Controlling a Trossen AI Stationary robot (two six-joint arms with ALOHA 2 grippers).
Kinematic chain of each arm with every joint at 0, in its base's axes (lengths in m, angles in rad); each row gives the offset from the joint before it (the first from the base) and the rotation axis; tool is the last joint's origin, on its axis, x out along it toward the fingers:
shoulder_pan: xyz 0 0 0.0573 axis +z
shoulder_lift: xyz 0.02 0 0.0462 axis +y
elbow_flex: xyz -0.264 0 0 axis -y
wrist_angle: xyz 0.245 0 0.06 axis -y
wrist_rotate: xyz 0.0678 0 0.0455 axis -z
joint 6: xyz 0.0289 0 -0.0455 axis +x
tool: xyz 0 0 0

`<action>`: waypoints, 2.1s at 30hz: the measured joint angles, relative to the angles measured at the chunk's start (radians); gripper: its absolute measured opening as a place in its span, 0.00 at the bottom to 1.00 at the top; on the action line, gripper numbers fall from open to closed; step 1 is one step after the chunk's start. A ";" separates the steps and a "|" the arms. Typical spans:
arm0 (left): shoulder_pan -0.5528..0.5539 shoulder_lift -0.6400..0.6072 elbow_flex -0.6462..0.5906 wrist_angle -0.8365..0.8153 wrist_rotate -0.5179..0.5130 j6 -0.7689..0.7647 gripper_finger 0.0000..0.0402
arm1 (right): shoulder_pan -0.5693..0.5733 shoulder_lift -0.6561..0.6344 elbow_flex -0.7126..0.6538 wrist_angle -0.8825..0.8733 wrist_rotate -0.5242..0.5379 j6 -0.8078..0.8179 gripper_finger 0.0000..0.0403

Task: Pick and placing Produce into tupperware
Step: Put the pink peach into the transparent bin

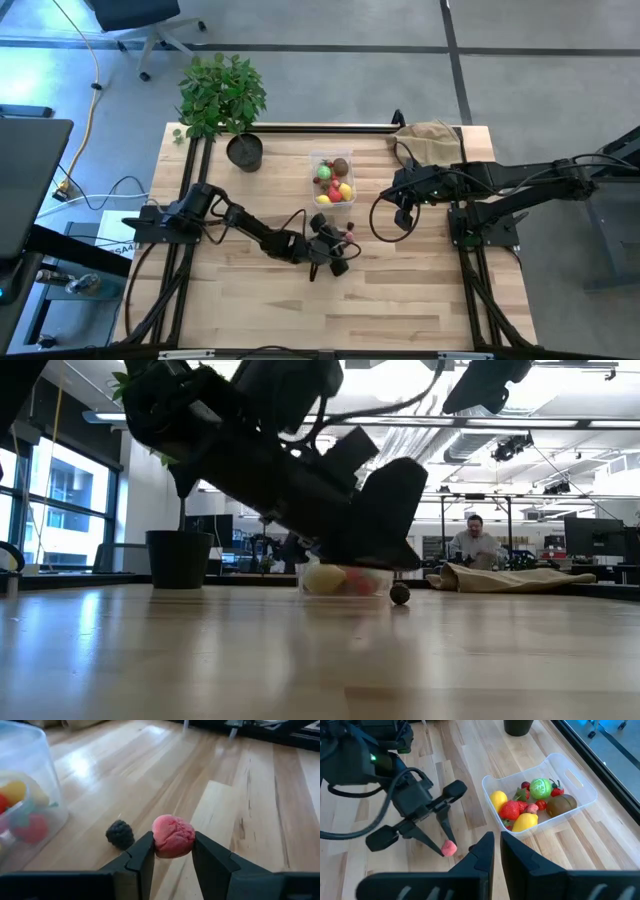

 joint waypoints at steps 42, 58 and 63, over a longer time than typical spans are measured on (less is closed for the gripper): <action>0.469 -0.290 0.262 -1.029 0.520 0.427 0.28 | 0.000 0.000 0.000 0.000 0.000 0.000 0.06; 0.475 -0.225 0.280 -1.033 0.582 0.435 0.28 | 0.000 0.000 0.000 0.000 0.000 0.000 0.06; 0.476 -0.225 0.280 -1.033 0.581 0.435 0.30 | 0.000 0.000 0.000 0.000 0.000 0.000 0.06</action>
